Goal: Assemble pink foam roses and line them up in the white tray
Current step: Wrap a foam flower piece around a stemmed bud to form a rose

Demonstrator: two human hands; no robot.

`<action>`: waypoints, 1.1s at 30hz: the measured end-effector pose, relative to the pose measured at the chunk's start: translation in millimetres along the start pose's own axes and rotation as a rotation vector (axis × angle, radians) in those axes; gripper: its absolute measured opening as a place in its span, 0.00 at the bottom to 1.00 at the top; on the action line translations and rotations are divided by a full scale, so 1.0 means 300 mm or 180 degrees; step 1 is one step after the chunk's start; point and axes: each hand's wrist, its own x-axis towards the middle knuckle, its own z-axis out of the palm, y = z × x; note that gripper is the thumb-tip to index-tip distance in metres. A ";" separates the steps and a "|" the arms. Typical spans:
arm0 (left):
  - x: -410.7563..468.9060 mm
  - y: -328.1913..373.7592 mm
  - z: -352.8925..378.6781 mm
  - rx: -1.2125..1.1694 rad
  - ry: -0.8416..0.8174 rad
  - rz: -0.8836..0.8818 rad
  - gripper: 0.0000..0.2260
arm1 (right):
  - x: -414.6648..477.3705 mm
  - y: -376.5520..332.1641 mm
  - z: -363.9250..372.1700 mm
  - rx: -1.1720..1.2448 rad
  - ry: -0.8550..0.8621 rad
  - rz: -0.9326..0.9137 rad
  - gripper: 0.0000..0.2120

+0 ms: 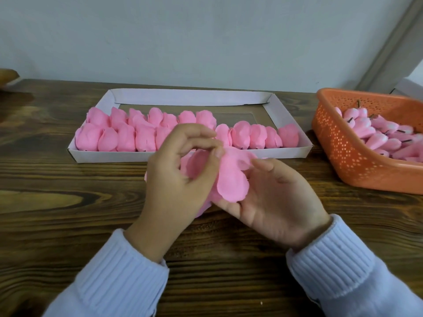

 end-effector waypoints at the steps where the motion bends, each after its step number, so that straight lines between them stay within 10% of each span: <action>1: -0.001 0.000 0.004 -0.0021 -0.0070 -0.0002 0.11 | 0.002 0.004 0.003 -0.0110 -0.0005 0.0000 0.29; 20: -0.029 0.003 0.032 0.0336 -0.0498 -0.0408 0.22 | 0.004 0.031 0.003 -0.0787 -0.0239 0.0176 0.34; 26: -0.038 -0.006 0.040 0.0355 -0.0523 -0.0473 0.22 | 0.000 0.039 -0.010 -0.1851 0.0706 -0.0689 0.33; 33: -0.037 -0.005 0.049 0.0207 -0.0747 -0.0590 0.25 | -0.004 0.033 0.003 -0.3151 0.1121 -0.2504 0.07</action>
